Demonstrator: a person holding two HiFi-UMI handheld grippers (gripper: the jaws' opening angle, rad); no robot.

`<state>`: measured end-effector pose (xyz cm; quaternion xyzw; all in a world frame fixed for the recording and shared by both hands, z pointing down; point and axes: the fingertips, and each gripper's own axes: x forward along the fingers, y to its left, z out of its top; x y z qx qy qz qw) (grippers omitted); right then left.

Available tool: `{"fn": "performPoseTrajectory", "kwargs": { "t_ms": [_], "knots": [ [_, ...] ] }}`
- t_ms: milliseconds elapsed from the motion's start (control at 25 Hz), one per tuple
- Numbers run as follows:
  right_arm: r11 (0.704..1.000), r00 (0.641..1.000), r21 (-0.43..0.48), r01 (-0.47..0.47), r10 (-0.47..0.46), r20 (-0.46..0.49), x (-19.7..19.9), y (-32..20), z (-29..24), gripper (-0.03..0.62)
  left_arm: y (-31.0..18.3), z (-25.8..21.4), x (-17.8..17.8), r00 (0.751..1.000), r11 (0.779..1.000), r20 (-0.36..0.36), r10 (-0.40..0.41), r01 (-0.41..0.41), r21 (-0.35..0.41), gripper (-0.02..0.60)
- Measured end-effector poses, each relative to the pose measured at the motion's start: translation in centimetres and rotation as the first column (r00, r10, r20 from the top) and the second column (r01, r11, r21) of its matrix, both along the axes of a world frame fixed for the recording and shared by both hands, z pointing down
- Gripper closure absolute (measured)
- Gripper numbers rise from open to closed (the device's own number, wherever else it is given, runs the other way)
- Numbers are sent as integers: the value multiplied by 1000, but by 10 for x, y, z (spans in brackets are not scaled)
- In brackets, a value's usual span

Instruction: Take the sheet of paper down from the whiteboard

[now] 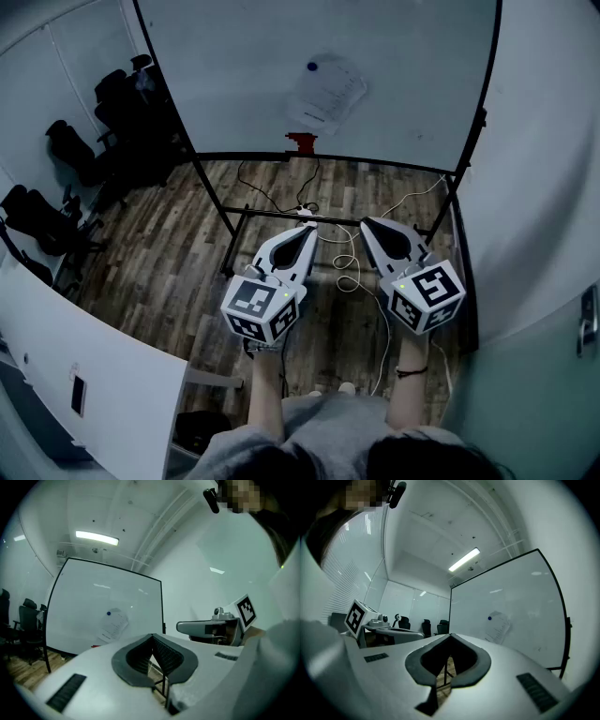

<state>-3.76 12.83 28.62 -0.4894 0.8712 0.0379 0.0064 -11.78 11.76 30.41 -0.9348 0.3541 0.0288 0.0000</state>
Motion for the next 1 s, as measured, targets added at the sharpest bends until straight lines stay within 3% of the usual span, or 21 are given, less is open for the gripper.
{"fn": "performPoseTrajectory", "kwargs": {
  "t_ms": [600,1000],
  "knots": [
    [1000,1000,-8,21,-21,3,6,-15,5,594,-13,8,3,999,999,11,-39,39,-15,575],
    [998,997,-19,63,-62,52,33,-34,16,594,-23,20,24,995,994,9,-100,100,-34,575]
  ]
}}
